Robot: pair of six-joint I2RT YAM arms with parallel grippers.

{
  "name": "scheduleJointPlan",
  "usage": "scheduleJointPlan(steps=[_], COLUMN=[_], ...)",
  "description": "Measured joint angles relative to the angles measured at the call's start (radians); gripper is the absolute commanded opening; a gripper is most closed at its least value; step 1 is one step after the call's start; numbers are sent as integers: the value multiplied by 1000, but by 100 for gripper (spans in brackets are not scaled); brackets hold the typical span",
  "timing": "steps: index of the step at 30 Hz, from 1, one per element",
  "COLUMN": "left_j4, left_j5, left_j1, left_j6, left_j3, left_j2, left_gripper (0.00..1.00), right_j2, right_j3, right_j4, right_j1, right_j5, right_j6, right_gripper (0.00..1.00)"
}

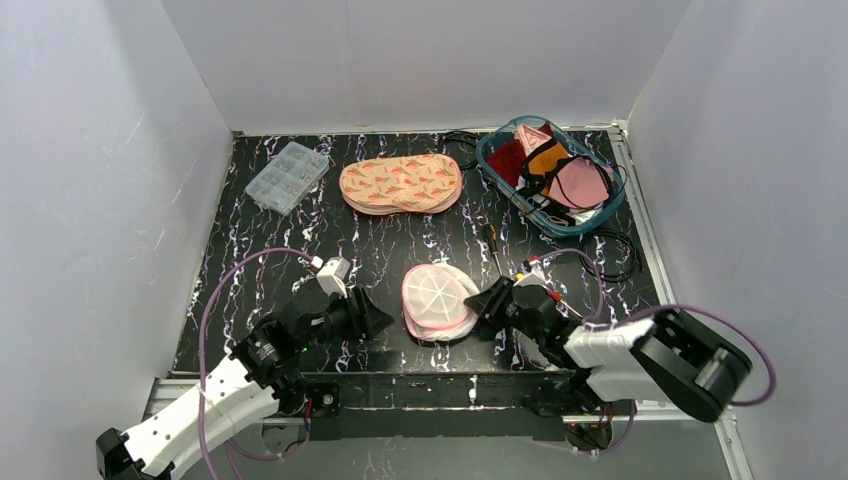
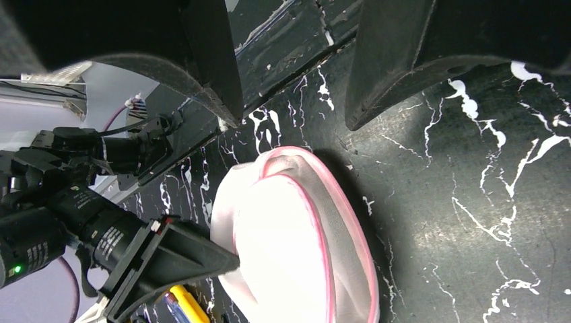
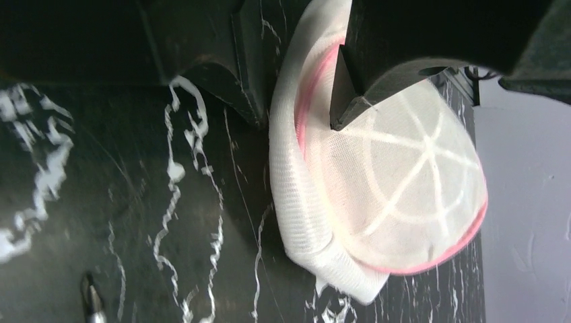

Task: Unzip the laundry bag and remove the bra
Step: Adjust the laundry bag at the center of the board, then reset both arms

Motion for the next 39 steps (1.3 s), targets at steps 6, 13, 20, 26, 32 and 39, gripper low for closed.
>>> scheduleJointPlan(steps=[6,13,20,26,32,39], left_j4=[-60,-129,-196,-239,-298,-367], left_j5=[-25,-74,-111,-134,-192,-327], left_j1=[0,0,0,0,0,0], left_j6=[6,22,40,46,48,-8], left_j3=[13,50,100,128,187,231], left_j2=[-26,-62,-79,-114,-106,-71], left_gripper=[55,56,58,65,75,76], right_j2=[282,512,388,47,-303,-619], right_j3=[125,262,279,351,472,497], right_j4=[183,336,203,-196,-589,-881], right_j1=[-37,-75,-82,-82,-82,-82], right_j5=[-7,-55,-100,-80,-15,91], right_j6=[1,-2,-110,-311,-499,-613], right_gripper=[47,55,92,99,99,99])
